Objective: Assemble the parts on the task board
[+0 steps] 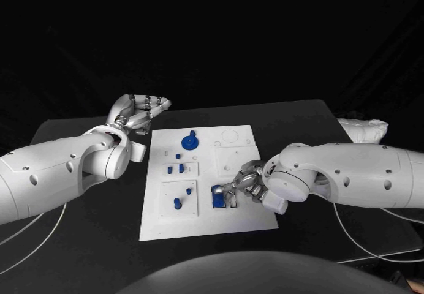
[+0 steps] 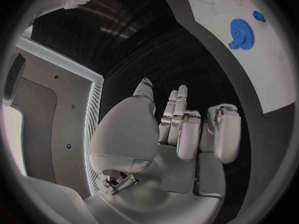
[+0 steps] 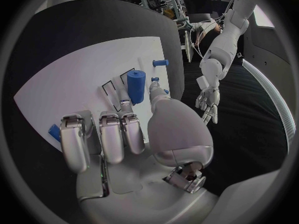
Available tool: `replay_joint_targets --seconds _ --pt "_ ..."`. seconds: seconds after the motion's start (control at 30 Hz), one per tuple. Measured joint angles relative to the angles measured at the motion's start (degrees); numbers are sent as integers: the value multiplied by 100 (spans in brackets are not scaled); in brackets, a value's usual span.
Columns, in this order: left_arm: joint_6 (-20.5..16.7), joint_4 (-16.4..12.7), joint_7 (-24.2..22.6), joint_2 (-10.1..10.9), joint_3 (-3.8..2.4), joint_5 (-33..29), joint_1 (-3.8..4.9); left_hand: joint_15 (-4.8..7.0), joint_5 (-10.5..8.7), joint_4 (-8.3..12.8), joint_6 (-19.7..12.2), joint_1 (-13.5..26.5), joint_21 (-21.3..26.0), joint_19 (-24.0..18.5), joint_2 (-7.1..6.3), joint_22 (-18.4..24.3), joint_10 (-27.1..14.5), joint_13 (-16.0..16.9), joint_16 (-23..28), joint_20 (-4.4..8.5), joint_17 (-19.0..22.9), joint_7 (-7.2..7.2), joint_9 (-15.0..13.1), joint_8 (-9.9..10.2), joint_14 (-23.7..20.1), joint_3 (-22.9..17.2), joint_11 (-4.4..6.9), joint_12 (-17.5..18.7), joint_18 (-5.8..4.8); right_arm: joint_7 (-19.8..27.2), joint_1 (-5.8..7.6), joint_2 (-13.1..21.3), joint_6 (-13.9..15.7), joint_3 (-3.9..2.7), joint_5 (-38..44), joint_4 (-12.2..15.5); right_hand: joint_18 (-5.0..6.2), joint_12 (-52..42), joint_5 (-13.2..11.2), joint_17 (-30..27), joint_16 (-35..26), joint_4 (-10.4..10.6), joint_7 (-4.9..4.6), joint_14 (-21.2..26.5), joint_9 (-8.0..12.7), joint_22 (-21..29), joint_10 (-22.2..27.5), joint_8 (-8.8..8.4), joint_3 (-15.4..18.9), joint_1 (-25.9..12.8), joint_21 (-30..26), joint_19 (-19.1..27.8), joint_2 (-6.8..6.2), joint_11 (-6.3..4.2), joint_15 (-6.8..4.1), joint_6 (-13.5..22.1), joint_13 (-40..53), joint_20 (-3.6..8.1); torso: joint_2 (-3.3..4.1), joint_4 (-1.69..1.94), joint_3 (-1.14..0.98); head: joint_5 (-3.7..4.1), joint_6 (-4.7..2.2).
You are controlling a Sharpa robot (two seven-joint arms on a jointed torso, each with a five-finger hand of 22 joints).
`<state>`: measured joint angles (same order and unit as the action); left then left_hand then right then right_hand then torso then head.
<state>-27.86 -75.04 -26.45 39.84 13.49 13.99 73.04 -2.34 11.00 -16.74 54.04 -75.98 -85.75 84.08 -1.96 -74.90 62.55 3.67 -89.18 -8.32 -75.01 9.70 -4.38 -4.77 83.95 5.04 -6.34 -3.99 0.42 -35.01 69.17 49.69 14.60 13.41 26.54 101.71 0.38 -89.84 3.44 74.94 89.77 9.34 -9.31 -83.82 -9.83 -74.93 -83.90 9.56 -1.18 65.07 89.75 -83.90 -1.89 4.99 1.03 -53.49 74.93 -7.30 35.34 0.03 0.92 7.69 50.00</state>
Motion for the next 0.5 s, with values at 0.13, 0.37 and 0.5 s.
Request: replay_joint_targets --seconds 0.13,0.37,0.5 --pt "3 2 1 -1 0 0 0 0 -2 0 0 0 0 0 0 0 0 0 0 0 0 0 0 0 0 0 0 0 0 1 -5 39 28 4 39 42 0 0 -23 0 0 71 104 0 -167 0 0 292 169 57 0 0 101 0 0 -55 0 0 1 2 -1 7 0" --pt "12 9 4 -5 1 0 -1 0 -2 0 0 0 0 0 0 0 0 0 0 0 0 0 0 0 0 0 0 0 0 59 7 215 214 5 399 264 0 0 -50 -1 0 254 310 -12 -1053 1 -19 1400 554 186 0 -11 230 -233 -162 -304 -1 162 2 1 -2 -9 0" --pt "19 14 6 -12 1 1 -1 0 -2 0 0 0 0 0 0 0 0 0 0 0 0 0 0 0 0 0 0 0 0 97 90 338 301 5 763 410 0 0 -58 -1 0 400 407 -8 -1869 1 -10 2204 783 273 0 -7 317 -340 -244 26 -1 258 2 1 -1 -9 0"
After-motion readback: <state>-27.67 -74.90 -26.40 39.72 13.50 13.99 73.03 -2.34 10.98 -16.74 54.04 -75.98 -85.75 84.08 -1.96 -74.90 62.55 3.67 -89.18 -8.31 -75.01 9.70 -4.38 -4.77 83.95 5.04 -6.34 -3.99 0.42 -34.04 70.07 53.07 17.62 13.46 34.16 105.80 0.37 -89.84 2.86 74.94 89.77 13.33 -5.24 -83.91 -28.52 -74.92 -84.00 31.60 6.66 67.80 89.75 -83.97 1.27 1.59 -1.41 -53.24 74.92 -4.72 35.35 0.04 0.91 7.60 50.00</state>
